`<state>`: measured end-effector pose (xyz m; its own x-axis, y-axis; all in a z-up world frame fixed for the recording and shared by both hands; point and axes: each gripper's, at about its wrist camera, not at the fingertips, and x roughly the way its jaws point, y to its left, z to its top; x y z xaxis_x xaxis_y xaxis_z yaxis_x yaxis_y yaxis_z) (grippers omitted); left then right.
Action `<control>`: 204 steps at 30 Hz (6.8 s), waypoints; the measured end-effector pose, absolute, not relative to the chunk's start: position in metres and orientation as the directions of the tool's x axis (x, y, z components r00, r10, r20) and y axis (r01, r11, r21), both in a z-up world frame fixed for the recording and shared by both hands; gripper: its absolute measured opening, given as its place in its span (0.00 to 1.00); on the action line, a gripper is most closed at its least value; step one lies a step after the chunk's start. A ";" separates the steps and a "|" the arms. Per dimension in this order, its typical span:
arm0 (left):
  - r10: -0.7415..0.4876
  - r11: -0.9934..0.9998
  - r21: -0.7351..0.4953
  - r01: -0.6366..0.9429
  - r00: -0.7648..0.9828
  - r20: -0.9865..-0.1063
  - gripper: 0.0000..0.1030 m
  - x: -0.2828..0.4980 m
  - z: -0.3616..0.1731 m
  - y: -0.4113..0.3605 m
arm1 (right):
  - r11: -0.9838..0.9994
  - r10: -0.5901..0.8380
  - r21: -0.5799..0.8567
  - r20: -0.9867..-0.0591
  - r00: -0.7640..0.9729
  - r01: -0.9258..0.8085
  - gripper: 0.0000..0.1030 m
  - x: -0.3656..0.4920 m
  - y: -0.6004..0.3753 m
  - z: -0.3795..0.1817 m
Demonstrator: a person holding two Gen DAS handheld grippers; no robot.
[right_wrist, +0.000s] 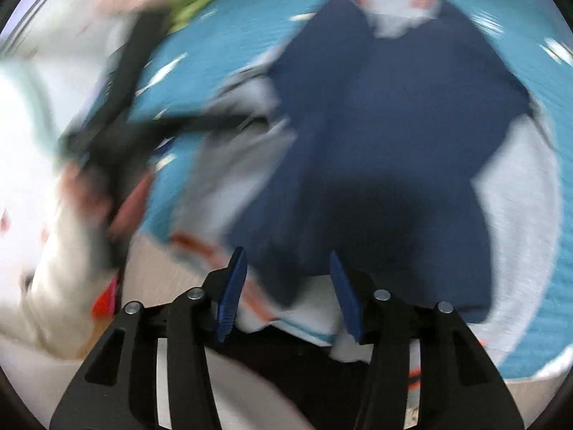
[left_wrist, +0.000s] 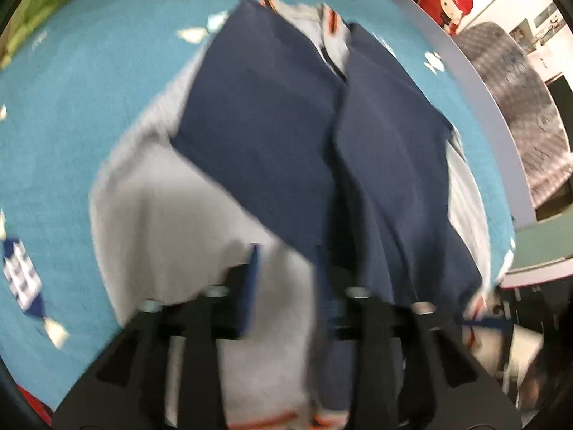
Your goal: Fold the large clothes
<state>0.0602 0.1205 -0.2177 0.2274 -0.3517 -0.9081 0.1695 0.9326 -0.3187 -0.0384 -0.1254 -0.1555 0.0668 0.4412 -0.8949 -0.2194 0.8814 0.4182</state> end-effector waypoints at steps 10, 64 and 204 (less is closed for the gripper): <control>-0.429 0.903 -0.430 0.016 0.096 -0.898 0.03 0.001 -0.246 0.122 | 0.878 0.450 0.450 -0.892 -0.039 -0.160 0.13 -0.023 -0.100 -0.208; -0.219 0.959 -0.208 0.191 0.038 -0.975 0.02 0.052 -0.231 0.086 | 0.959 0.280 0.283 -0.951 0.134 -0.003 0.13 0.085 -0.185 -0.203; -0.355 0.929 -0.312 0.197 0.249 -0.901 0.55 -0.048 -0.141 0.145 | 0.857 0.508 0.477 -0.845 0.166 -0.193 0.31 -0.060 -0.203 -0.110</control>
<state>-0.0477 0.1455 -0.1407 0.2489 -0.3554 -0.9010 0.1970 0.9294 -0.3121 -0.0604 -0.2027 -0.1096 0.1664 0.5082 -0.8450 -0.1934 0.8571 0.4774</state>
